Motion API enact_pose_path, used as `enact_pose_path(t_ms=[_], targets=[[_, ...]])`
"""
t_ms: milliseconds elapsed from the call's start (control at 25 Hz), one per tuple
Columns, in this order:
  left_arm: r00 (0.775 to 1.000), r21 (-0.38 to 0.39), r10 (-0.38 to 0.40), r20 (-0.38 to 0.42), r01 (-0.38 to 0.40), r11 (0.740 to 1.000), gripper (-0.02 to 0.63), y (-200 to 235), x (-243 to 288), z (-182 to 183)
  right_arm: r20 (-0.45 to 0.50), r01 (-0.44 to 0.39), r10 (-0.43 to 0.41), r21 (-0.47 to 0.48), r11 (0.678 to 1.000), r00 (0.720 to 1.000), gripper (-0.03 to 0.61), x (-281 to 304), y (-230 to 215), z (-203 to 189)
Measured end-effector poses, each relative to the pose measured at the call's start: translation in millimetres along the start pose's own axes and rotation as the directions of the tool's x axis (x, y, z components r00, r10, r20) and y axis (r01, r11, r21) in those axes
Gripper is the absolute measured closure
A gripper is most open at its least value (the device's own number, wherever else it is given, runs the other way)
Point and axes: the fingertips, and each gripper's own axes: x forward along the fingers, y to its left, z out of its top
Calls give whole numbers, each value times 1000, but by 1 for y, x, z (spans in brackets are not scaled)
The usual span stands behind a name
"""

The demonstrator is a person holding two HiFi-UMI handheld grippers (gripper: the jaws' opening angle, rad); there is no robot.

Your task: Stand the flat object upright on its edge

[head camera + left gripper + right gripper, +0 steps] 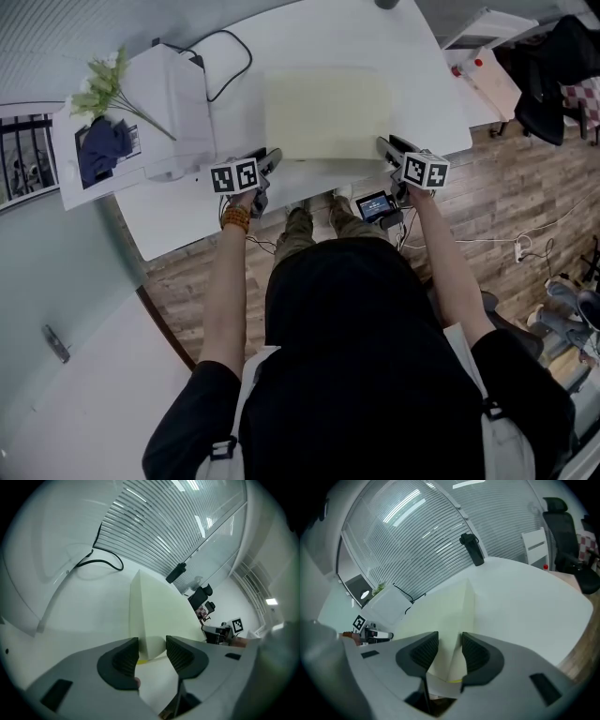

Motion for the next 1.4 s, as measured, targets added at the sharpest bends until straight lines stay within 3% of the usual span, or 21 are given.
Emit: enact_pose_path(t_ms=[240, 920, 1400], targets=[[1000, -44, -12, -7, 12, 999, 433, -1, 2, -6, -36, 17, -19, -39, 999, 999, 440, 1, -5, 4], [1000, -60, -22, -8, 21, 998, 445, -11, 8, -17, -88, 55, -67, -137, 989, 994, 451, -10, -4, 16], [999, -77, -33, -13, 31, 997, 445, -16, 11, -19, -67, 65, -78, -176, 982, 995, 460, -21, 1, 27]])
